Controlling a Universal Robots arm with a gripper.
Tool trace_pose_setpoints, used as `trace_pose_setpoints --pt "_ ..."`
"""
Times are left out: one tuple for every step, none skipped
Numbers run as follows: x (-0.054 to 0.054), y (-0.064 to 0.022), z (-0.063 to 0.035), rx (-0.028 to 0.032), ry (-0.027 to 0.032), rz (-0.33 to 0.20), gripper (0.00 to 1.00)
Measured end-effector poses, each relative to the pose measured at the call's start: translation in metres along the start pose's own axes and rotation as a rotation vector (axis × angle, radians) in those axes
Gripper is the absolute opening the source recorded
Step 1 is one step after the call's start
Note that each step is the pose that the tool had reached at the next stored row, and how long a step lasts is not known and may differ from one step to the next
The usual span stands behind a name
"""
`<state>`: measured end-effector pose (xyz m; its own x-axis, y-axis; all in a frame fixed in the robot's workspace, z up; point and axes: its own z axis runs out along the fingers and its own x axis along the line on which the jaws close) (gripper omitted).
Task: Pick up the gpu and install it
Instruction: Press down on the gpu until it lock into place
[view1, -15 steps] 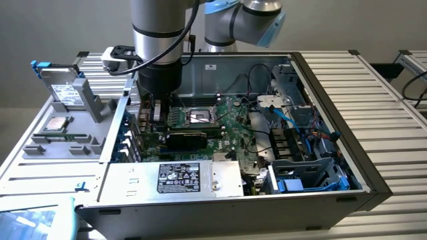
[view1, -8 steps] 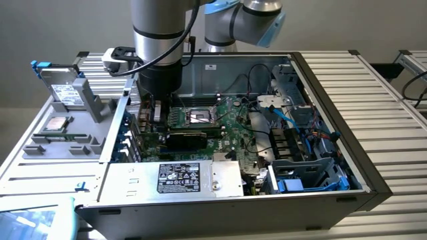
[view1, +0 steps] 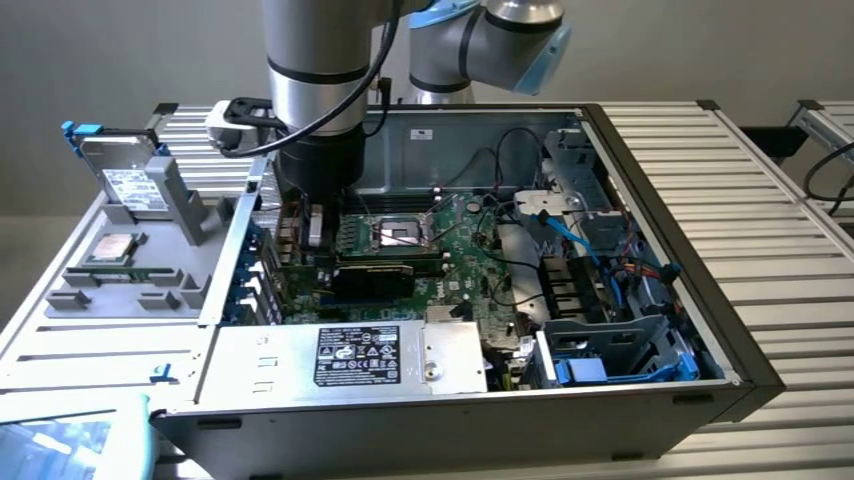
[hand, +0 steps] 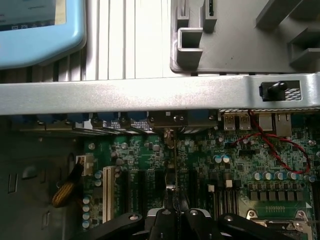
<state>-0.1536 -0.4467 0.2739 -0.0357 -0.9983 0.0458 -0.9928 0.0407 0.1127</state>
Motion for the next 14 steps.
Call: trace_pose_setpoints --pt "0.0000 -0.0001 0.0005 0.0000 0.0000 0.000 0.14" --pt "0.0000 -0.0001 0.0011 0.0000 0.0000 0.000 0.14" --pt "-0.0001 -0.0002 0.0016 0.0000 0.0000 0.000 0.14" --pt "-0.0001 -0.0003 0.0022 0.0000 0.0000 0.000 0.14" --pt "-0.0001 -0.0003 0.0028 0.0000 0.0000 0.000 0.14" --pt "-0.0002 -0.0004 0.0033 0.0000 0.0000 0.000 0.14" --pt "-0.0002 -0.0004 0.0038 -0.0001 0.0001 0.000 0.14" --pt "-0.0002 -0.0005 0.0043 -0.0001 0.0001 0.000 0.14" --pt "-0.0002 -0.0005 0.0048 -0.0003 0.0004 0.000 0.14" --pt "-0.0002 -0.0006 0.0052 -0.0004 0.0006 0.000 0.14" --pt "-0.0002 -0.0006 0.0057 -0.0004 0.0006 0.000 0.14" --pt "-0.0002 -0.0007 0.0063 -0.0003 0.0005 0.000 0.14" --pt "-0.0003 -0.0007 0.0068 -0.0002 0.0001 0.000 0.14" --pt "-0.0003 -0.0008 0.0072 -0.0002 0.0002 0.000 0.14"
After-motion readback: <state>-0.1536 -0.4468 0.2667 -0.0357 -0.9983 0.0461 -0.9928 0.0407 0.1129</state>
